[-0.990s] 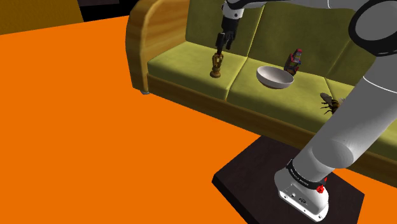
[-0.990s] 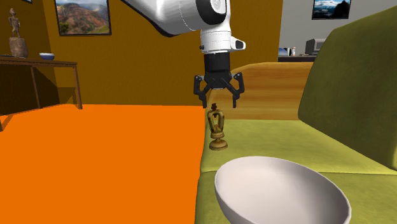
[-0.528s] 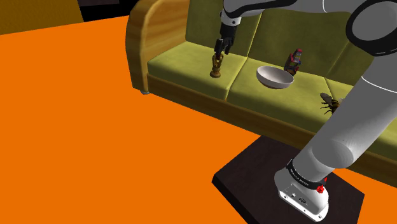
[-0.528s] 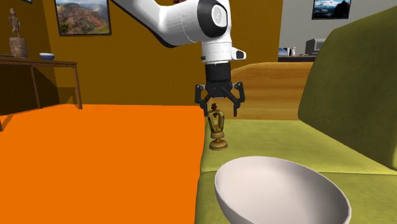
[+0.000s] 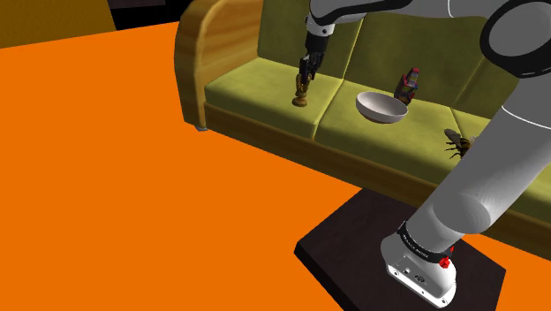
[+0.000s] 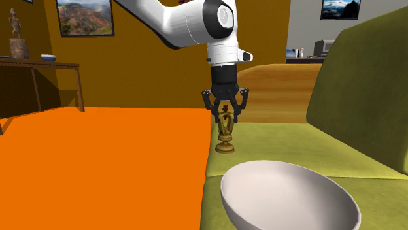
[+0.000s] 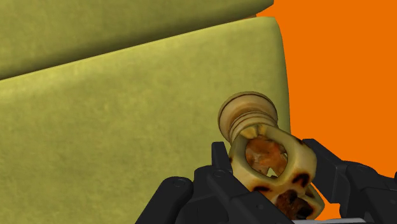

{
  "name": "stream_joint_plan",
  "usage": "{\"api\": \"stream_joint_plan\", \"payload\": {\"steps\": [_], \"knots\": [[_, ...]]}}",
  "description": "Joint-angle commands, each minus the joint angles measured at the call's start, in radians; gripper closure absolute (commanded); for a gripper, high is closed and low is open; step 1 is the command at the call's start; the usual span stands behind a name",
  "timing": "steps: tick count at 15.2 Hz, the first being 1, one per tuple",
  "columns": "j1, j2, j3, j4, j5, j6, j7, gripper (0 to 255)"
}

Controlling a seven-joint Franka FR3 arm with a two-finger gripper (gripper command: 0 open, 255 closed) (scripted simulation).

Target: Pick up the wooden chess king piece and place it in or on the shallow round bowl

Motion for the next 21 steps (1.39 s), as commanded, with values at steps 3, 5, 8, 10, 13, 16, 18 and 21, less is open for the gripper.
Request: {"api": "stream_joint_plan", "payload": {"steps": [3, 5, 8, 10, 13, 16, 18, 21], "knots": [[0.0, 0.0, 0.0, 0.0, 0.0, 0.0, 0.0, 255], [0.0, 0.0, 0.0, 0.0, 0.0, 0.0, 0.0, 255], [0.0, -0.001, 0.0, 0.012, 0.0, -0.013, -0.001, 255], [0.0, -0.001, 0.0, 0.039, 0.0, -0.04, -0.002, 255], [0.0, -0.001, 0.0, 0.08, 0.001, -0.08, -0.003, 255], [0.0, 0.002, 0.0, 0.124, 0.001, -0.121, -0.005, 255], [0.0, 0.005, 0.0, 0.154, 0.002, -0.149, -0.007, 255], [0.0, 0.012, 0.0, 0.203, 0.003, -0.191, -0.009, 255]]}}
